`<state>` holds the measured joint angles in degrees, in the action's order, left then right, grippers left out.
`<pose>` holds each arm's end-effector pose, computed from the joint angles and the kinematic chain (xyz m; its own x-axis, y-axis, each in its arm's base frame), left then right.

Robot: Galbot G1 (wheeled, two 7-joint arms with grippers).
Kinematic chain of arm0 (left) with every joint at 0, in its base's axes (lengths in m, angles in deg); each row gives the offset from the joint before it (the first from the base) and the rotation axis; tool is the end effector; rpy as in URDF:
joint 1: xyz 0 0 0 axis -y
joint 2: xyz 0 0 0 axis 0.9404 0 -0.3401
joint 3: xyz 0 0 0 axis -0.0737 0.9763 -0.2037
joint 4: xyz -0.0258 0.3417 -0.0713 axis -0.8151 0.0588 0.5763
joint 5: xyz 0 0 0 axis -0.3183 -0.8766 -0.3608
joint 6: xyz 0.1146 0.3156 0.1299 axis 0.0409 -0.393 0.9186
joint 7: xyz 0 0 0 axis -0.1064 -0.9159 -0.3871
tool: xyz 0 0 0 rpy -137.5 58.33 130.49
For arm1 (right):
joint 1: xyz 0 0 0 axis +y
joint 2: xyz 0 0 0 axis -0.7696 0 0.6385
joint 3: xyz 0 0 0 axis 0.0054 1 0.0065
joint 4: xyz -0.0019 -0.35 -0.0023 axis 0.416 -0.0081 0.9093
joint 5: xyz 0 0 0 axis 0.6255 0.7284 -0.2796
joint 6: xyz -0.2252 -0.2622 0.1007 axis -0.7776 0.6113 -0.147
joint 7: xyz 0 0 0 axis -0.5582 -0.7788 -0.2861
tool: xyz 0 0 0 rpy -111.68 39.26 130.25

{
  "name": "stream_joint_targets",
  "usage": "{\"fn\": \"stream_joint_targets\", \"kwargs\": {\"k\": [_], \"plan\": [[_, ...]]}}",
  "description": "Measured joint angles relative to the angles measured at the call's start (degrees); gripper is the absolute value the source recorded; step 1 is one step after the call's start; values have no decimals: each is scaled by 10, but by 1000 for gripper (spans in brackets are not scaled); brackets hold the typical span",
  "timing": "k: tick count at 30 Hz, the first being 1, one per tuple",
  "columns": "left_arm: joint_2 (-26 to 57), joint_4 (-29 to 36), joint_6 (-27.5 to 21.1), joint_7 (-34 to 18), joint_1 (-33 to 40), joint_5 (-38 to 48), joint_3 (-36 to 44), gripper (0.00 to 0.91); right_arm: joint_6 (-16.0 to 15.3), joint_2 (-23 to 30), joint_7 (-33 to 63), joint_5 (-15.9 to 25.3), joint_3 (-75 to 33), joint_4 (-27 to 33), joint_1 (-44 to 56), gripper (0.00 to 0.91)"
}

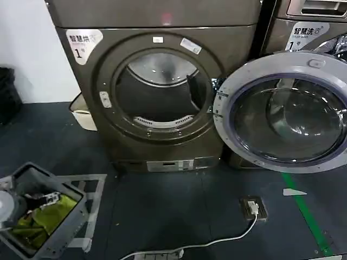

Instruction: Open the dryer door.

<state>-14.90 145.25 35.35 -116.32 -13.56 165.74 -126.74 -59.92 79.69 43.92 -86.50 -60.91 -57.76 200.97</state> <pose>0.2667 0.2876 -0.1863 -0.4233 -0.1946 0.8848 -0.4681 0.8832 -0.0297 -0.1436 -0.3898 -0.1787 -0.5606 0.8011 0.2095 0.6047 0.5689 -0.5573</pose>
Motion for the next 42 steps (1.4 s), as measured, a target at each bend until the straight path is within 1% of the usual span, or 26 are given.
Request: {"fn": "stream_joint_targets", "kwargs": {"k": [5, 12, 15, 23, 34, 42], "plan": [[9, -5, 0, -8, 0, 24, -6, 907, 1, 2, -2, 16, 3, -2, -5, 907], [14, -13, 0, -9, -5, 27, -16, 907, -6, 2, -3, 12, 3, -7, -5, 907], [14, -9, 0, -12, -13, 29, -23, 907, -7, 2, -3, 12, 3, -6, -6, 907], [16, 9, 0, -54, -31, 45, -29, 907, -6, 3, -3, 12, 4, -3, -7, 907], [13, 31, 0, -70, -63, 66, -60, 907, 0, 5, -4, 18, 6, 1, -10, 907], [15, 31, 0, -71, -65, 70, -67, 907, 0, 6, -4, 19, 6, 4, -13, 907]]}}
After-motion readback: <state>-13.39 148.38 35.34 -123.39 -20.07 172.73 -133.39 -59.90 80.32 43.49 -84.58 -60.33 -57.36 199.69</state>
